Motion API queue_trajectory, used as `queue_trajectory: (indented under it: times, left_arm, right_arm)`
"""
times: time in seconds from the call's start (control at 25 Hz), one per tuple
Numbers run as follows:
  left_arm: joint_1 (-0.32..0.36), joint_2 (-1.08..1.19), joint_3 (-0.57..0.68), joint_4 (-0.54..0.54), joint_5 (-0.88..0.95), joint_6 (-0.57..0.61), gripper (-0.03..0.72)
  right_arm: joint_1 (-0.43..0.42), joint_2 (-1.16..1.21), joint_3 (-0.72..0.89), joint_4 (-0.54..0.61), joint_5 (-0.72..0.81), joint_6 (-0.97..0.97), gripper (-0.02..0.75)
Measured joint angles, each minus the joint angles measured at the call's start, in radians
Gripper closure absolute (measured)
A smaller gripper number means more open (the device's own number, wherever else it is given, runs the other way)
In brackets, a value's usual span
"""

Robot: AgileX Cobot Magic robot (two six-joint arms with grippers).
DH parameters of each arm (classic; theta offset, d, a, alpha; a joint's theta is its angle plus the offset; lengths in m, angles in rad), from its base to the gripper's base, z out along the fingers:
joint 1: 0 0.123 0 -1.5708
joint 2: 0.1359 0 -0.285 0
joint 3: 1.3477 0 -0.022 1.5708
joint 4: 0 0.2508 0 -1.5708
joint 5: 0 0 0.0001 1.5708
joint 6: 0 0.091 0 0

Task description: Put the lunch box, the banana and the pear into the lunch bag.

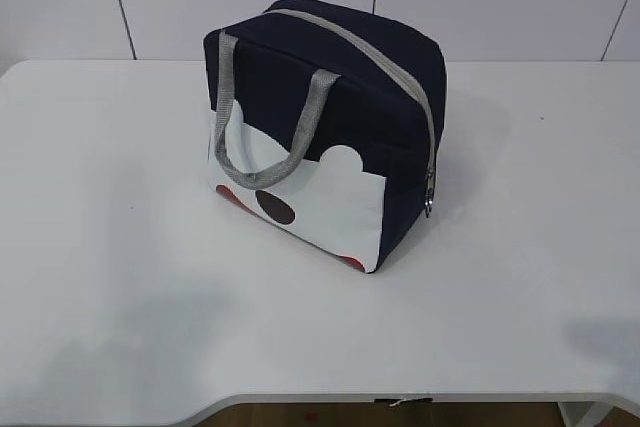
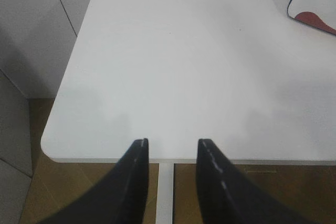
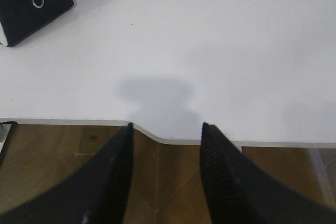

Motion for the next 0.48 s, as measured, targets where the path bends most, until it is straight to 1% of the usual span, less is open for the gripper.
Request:
queue_trajectory:
  times: [0.48]
  left_arm:
    - [0.0, 0.0, 0.0, 0.0, 0.0, 0.0, 0.452]
  right_arm:
    - [0.0, 0.0, 0.0, 0.0, 0.0, 0.0, 0.393]
